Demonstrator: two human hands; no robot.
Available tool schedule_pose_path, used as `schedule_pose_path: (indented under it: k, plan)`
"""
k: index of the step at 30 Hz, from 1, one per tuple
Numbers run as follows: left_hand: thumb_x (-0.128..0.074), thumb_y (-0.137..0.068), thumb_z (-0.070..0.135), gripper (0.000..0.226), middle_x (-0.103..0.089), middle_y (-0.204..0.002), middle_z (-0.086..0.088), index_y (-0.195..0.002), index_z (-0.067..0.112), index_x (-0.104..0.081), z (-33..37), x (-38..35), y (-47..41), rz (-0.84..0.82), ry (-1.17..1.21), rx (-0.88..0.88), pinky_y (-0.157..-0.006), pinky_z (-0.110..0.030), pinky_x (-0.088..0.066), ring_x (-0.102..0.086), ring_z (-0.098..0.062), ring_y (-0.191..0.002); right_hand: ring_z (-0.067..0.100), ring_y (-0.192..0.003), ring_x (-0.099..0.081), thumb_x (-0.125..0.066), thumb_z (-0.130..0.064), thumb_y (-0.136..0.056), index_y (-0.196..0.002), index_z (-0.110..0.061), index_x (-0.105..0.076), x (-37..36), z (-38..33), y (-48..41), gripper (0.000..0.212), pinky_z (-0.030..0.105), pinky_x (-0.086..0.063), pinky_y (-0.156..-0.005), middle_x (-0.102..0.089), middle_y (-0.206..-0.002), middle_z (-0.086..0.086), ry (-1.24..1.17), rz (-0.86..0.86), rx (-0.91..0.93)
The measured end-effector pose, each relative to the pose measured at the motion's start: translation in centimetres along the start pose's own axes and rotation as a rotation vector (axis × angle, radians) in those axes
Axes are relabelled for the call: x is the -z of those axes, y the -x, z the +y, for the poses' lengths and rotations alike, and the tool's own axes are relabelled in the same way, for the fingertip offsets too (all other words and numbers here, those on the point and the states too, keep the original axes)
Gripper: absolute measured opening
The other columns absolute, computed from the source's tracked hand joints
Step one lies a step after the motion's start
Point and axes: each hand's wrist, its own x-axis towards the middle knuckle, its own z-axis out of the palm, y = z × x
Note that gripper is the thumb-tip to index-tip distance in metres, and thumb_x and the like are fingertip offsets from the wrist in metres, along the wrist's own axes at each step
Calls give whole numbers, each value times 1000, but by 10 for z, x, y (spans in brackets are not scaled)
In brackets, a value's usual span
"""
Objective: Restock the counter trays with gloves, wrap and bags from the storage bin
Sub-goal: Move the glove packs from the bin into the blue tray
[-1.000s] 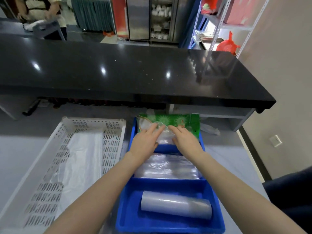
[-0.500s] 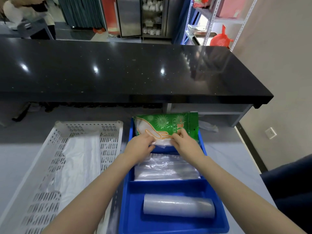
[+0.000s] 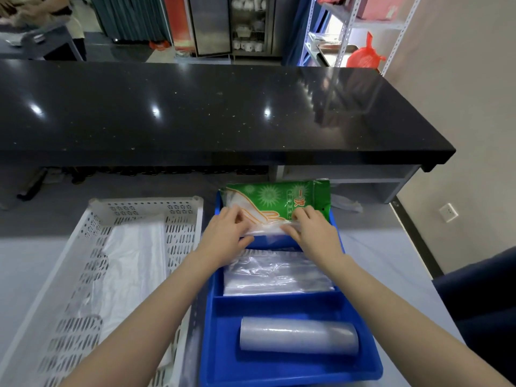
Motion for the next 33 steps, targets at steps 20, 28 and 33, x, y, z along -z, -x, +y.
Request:
schedule_pose_path:
  k: [20, 28, 33]
  plan:
    - [-56, -88, 35, 32, -55, -105, -1, -117, 22, -63, 3, 2, 14, 18, -150, 37, -89, -35, -40, -49, -22, -98, 27, -94, -53, -55, -38, -90, -96, -20, -68, 11, -10, 14, 23, 39, -39, -78, -60, -99, 3, 248, -25, 227]
    - [-52, -88, 31, 33, -61, -119, -2, -119, 21, -57, 21, -1, 28, -29, -158, -9, -85, -39, -45, -61, -27, -97, 24, -114, -43, -40, -48, -95, -136, -32, -40, -3, -11, 18, 43, 41, -46, -84, -45, -132, -2, 118, -248, 304]
    - [-49, -88, 37, 40, -53, -128, 2, -126, 23, -49, 24, -9, 22, -108, -219, 25, -96, -36, -35, -53, -22, -112, 23, -112, -43, -39, -58, -92, -132, -31, -45, -1, -18, -1, 49, 41, -44, -84, -45, -125, 1, 107, -407, 241]
